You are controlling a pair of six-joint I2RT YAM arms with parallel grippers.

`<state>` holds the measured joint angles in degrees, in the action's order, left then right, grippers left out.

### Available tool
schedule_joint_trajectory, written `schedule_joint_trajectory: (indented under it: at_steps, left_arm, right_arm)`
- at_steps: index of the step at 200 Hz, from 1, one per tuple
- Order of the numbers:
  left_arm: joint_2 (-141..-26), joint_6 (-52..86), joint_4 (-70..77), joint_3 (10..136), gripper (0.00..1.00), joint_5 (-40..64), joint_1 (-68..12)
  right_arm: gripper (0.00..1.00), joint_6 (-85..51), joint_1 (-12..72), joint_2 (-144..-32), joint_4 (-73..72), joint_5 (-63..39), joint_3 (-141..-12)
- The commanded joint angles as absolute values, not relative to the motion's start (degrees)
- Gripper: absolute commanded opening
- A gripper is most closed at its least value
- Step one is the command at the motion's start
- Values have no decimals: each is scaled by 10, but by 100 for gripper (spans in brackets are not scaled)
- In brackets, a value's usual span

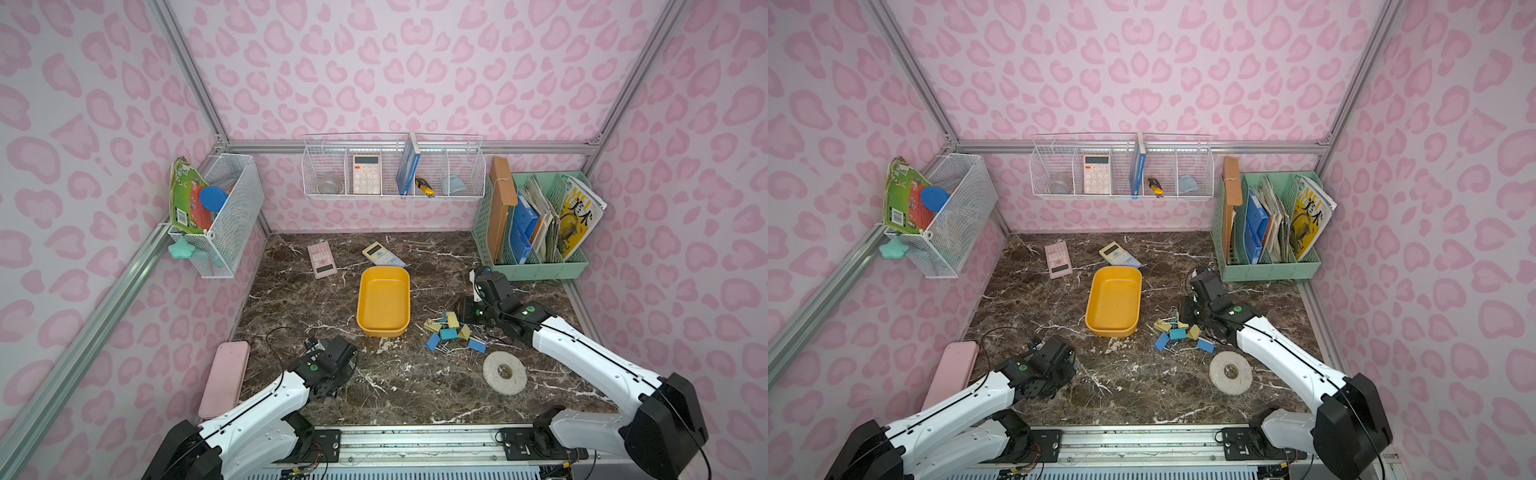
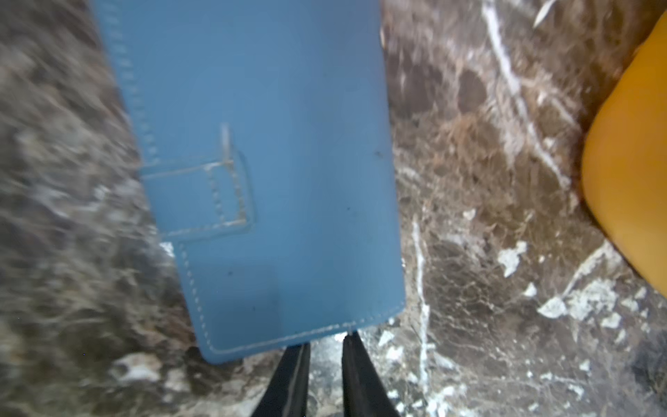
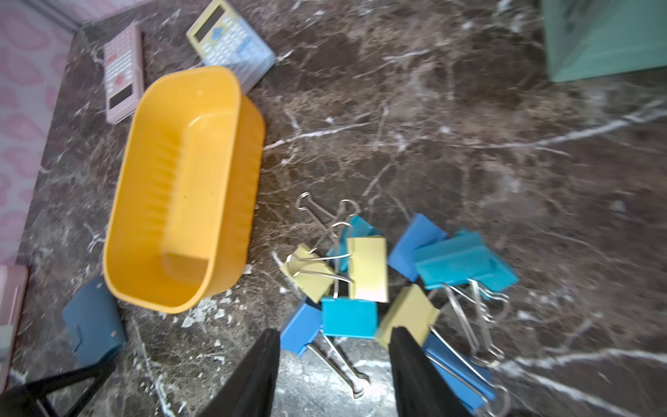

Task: Put the binder clips in the storage box
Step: Move the distractor to the center of the board, then move the storage box to the center of the board.

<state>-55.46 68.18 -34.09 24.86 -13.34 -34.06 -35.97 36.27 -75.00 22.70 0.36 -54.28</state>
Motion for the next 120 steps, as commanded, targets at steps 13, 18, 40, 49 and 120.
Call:
schedule_joint_trajectory:
  at_steps: [13, 18, 40, 49, 120]
  left_arm:
    - [-539, 587, -349, 305, 51, -192, -329]
    - [-536, 574, -335, 313, 58, -193, -329]
    - [-548, 512, -298, 365, 80, -212, -310]
    - [-572, 494, -293, 396, 81, -199, -288]
    - [-852, 382, -144, 553, 80, 23, -176]
  right_arm:
    - [58, -339, 391, -824, 179, -66, -592]
    - [58, -339, 391, -837, 169, -75, -597]
    - [58, -331, 397, -906, 163, -91, -644]
    - [58, -325, 401, -941, 180, -89, -679]
    - [53, -324, 409, -1114, 229, -87, -832]
